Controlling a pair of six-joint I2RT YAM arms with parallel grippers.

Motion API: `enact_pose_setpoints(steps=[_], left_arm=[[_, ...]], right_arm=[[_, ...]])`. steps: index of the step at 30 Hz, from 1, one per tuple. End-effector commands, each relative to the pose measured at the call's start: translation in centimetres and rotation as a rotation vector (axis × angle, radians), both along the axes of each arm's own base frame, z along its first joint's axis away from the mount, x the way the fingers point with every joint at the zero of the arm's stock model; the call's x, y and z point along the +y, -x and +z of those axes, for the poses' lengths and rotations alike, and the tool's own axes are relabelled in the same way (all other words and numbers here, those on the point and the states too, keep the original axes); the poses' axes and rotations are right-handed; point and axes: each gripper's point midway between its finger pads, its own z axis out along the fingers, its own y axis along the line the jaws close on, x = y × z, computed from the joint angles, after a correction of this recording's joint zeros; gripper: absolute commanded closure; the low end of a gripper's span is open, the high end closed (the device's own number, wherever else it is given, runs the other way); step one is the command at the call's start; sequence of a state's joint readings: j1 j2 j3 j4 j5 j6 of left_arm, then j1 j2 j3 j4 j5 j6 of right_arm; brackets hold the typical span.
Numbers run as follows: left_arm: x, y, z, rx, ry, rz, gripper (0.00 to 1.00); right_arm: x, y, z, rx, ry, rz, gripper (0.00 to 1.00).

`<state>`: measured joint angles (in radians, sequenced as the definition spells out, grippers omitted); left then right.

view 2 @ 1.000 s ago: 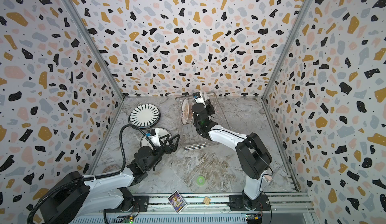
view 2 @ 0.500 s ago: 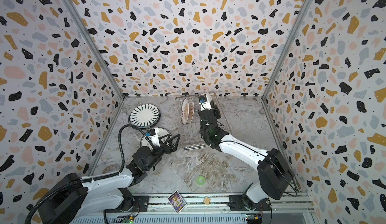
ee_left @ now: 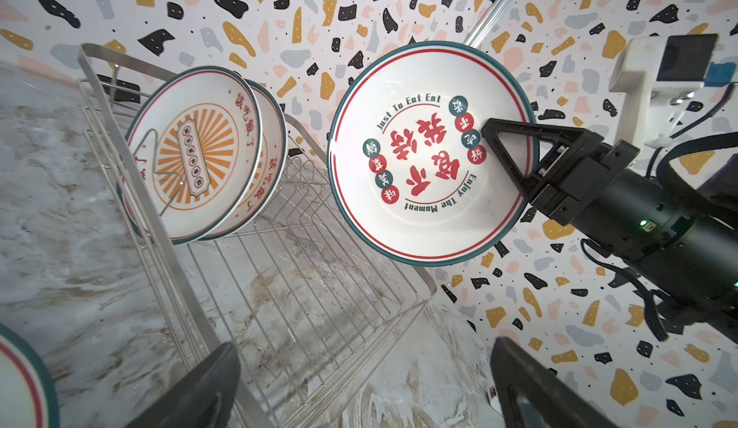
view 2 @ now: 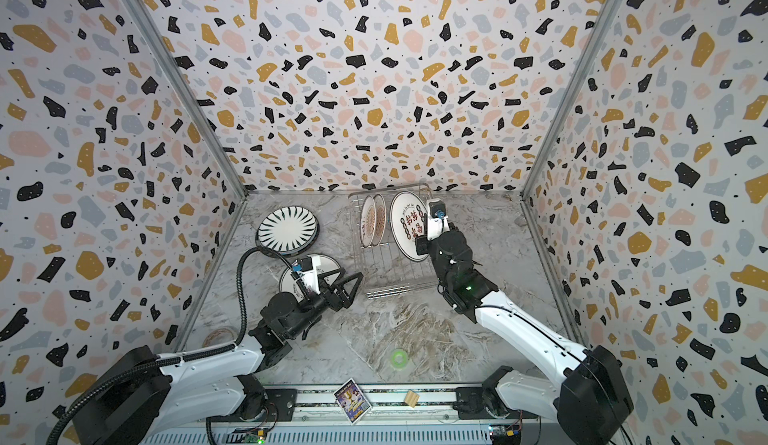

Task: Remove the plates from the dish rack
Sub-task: 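Lift the red-lettered plate up out of the rack with the right gripper, then grasp the red-lettered plate's rim with the left gripper while the right holds it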

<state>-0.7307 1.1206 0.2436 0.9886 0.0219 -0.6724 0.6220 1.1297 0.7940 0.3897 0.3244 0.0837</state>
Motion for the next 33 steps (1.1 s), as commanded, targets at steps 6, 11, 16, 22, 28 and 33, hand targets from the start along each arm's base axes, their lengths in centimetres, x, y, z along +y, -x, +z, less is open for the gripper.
enact_pose_setpoints(steps=[6,11,16,22,28,33], left_arm=[[0.1,0.9,1.7,-0.069,0.051,-0.024,0.00],[0.9,1.6,2.4,-0.090,0.106,-0.021,0.00],[0.7,1.9,2.6,-0.085,0.129,-0.041,0.04],[1.4,2.9,3.4,-0.099,0.210,-0.059,0.20],[1.7,3.4,4.1,-0.113,0.232,-0.067,0.38],[1.8,3.9,4.6,-0.124,0.260,-0.085,0.46]], right_arm=[[3.1,4.4,3.2,-0.051,-0.219,0.371,0.98],[4.7,6.5,3.6,-0.060,-0.254,0.521,0.98],[5.9,8.4,4.0,-0.079,-0.258,0.661,0.98],[6.8,9.7,4.2,-0.070,-0.275,0.769,0.98],[7.8,10.8,3.9,-0.052,-0.284,0.868,0.98],[8.5,10.8,3.6,-0.027,-0.289,0.911,0.98]])
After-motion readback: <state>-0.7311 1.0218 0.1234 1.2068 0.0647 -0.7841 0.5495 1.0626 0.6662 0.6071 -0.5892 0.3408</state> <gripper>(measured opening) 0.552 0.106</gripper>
